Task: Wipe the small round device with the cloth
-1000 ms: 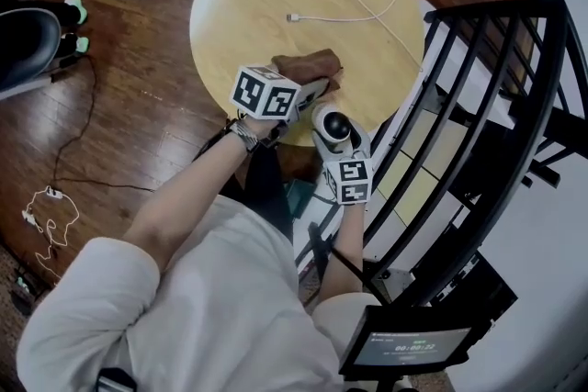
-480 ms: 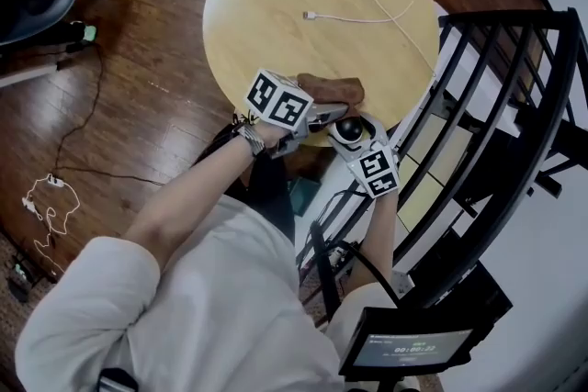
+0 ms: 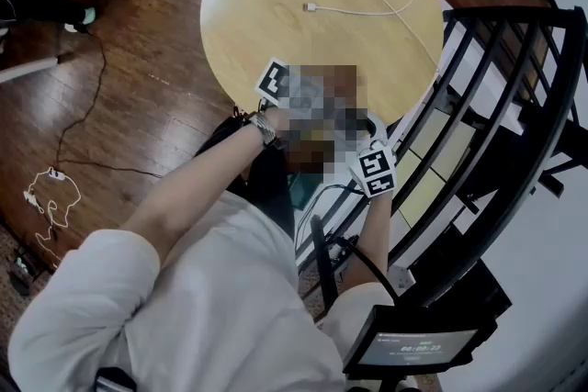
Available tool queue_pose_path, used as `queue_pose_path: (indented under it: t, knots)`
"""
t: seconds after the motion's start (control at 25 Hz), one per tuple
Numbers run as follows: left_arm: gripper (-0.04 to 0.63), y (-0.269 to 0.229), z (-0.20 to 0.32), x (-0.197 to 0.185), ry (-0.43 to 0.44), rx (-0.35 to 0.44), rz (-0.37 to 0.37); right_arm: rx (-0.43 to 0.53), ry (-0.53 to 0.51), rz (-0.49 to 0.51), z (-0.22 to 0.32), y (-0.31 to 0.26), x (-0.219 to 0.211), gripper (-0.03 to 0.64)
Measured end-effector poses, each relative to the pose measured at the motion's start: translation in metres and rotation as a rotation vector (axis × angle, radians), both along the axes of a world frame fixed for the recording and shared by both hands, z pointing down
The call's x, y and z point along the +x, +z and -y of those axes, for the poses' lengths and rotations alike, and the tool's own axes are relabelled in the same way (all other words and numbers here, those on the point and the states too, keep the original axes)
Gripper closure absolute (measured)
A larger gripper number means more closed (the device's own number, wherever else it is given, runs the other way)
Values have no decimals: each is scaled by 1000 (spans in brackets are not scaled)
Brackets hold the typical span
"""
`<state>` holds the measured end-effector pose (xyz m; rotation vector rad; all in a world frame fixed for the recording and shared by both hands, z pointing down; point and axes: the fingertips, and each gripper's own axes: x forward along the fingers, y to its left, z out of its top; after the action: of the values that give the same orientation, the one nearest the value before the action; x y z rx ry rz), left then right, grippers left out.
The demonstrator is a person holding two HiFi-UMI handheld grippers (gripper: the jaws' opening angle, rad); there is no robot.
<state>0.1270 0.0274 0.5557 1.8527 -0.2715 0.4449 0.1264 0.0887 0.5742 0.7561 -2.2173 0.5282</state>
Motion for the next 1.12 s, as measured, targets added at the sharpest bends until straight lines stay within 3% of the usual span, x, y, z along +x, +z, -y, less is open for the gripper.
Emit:
queue_pose_path:
  t: [0.32, 0.52, 0.68, 0.76, 0.92, 1.12]
  knots:
    - [557, 19, 3, -4, 20, 6, 92, -15, 42, 4, 1, 2, 1, 276]
    - [555, 17, 5, -12, -24, 33, 109, -35, 204, 41, -4, 9, 6, 279]
    - [555, -8, 28, -28, -188, 34, 20, -19, 335, 44, -5, 11, 7, 292]
    - [555, -25, 35, -32, -221, 19, -50, -16, 384, 50, -7, 11, 6, 295]
    - [555, -51, 35, -30, -206, -4, -161, -10, 491, 61, -11, 14, 8, 295]
    - [555, -58, 24, -27, -152, -20, -198, -7, 695, 98, -14, 14, 0, 295]
